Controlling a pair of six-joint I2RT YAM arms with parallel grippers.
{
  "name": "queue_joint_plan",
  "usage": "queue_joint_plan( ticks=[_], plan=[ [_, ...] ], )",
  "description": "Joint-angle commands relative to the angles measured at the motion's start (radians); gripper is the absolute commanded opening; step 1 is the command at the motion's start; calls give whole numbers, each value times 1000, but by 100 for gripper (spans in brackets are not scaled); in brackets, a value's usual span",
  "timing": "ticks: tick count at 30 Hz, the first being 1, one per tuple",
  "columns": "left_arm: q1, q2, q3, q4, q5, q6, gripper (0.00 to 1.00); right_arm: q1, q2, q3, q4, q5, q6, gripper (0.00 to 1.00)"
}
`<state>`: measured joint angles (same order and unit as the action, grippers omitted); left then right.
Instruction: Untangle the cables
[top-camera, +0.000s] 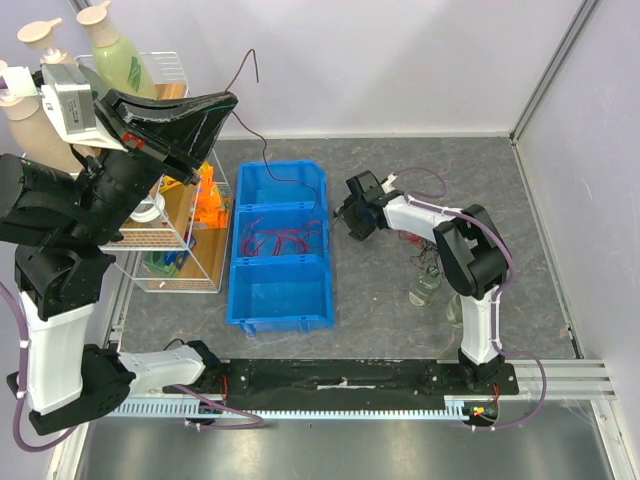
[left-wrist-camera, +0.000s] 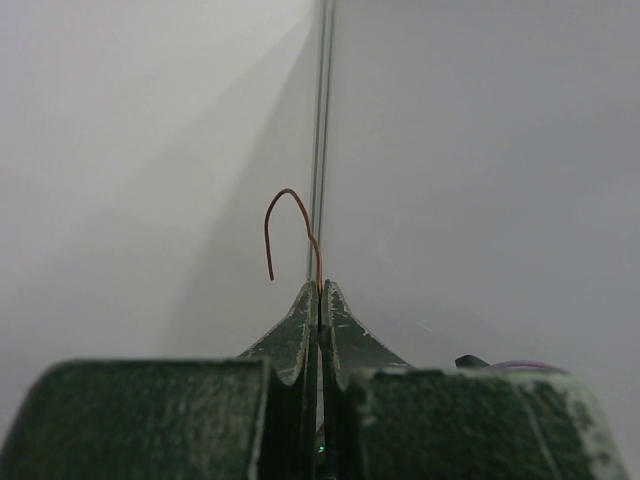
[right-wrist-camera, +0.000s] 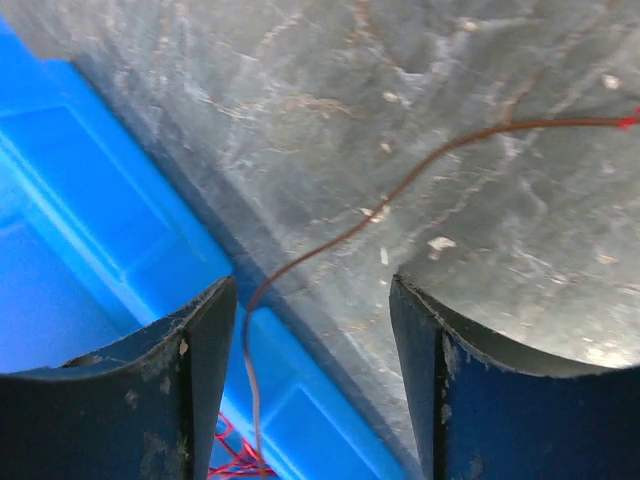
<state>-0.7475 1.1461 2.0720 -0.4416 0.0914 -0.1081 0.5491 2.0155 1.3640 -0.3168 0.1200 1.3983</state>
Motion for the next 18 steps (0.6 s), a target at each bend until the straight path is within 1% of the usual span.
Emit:
queue_joint_plan(
  ticks=[1, 3, 4, 5, 6, 9, 11, 13, 16, 18],
  plan=[
    [2, 6, -7, 35, 39, -41, 2, 11, 60, 79, -4, 29, 108, 68],
    [0, 7, -7, 37, 39, -41, 2, 18, 77, 89, 7, 33, 131, 61],
    [2, 4, -9, 37, 36, -41, 2, 20, 80, 90, 7, 38, 143, 54],
    [2, 3, -12, 37, 34, -41, 2, 20, 80, 87, 8, 38, 154, 43],
    [2, 1, -13, 37, 33, -38, 2, 18, 71, 80, 7, 49, 160, 34],
    [2, -9, -36, 29, 5, -22, 2, 15, -6, 21, 5, 102, 166, 16],
    [2, -28, -81, 33, -22, -15, 2, 11, -84, -20, -2, 147, 142, 7],
    [0, -43, -145, 43, -47, -7, 2, -3, -165, -40, -4, 156, 63, 0],
    [2, -39, -220, 43, -88, 10, 2, -40, -257, -13, -8, 69, -125, 0],
    [2, -28, -268, 47, -134, 15, 2, -64, -340, 23, -11, 6, -351, 0]
  ],
)
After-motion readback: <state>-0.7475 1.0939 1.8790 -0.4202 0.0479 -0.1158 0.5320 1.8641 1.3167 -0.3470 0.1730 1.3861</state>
